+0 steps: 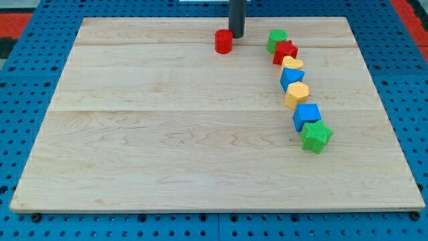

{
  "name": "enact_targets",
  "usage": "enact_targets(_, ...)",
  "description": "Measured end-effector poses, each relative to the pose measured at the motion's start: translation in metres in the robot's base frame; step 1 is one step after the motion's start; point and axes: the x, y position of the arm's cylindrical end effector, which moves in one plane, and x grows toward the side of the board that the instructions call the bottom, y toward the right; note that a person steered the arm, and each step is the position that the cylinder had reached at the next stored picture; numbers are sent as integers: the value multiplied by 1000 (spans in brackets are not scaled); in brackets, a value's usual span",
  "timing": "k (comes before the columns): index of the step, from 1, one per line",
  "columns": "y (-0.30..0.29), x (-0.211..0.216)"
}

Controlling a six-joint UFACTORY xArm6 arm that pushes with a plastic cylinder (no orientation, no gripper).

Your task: Place the red circle horizontally at the left side of the green circle

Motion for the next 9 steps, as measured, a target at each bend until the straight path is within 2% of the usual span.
enact_targets(2,-8,19)
enact_targets(3,-49,20)
enact_targets(4,-36,20)
enact_targets(5,-27,38)
enact_targets(6,-45,48)
enact_targets(9,-161,61)
